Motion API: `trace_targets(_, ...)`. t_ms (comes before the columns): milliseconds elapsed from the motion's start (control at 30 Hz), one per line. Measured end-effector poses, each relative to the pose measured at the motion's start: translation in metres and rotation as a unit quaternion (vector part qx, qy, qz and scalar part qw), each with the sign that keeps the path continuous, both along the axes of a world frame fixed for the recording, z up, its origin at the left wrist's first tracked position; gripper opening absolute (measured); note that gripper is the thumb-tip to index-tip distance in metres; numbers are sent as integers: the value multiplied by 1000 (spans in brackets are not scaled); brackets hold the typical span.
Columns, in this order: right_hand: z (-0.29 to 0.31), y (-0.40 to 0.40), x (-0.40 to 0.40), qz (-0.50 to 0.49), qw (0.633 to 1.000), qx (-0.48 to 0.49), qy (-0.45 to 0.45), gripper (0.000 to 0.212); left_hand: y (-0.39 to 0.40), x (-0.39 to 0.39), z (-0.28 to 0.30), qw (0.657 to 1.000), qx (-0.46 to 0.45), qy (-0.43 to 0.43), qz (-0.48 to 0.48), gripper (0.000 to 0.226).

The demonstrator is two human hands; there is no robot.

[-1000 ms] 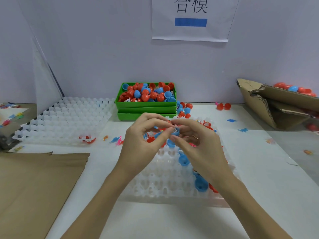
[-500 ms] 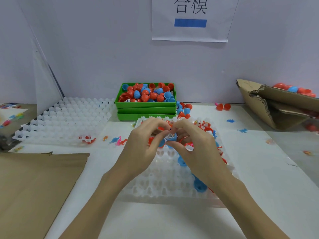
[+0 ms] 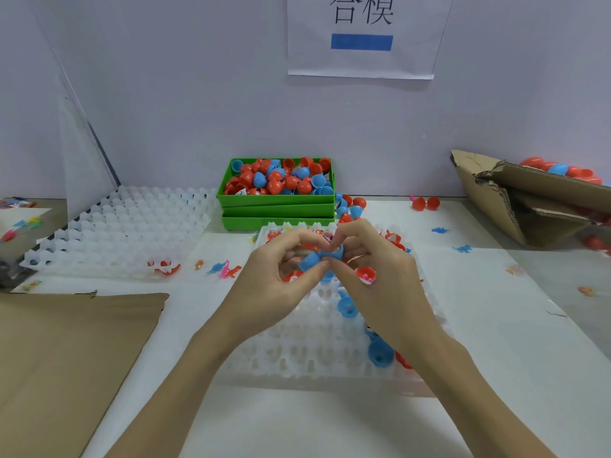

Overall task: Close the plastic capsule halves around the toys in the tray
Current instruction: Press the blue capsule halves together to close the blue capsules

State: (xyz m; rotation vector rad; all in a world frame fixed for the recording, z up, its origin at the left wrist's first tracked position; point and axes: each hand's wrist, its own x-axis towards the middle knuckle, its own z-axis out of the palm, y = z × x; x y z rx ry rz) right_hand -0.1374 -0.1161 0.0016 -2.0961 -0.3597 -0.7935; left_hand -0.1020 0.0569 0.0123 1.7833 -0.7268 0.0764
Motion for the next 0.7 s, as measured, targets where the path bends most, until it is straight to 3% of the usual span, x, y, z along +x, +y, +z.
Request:
trace_targets(167, 2, -1, 0, -2, 1000, 19, -8, 29, 3, 3, 1, 999, -31, -10, 2, 18)
trace_targets(433, 0, -4, 2, -6, 1000, -5, -12, 29, -1, 5, -6, 992, -19, -105, 65, 14)
trace_targets(700, -3, -8, 3, 5, 996, -83, -25, 19, 1, 5, -2, 994, -109, 14, 29, 37)
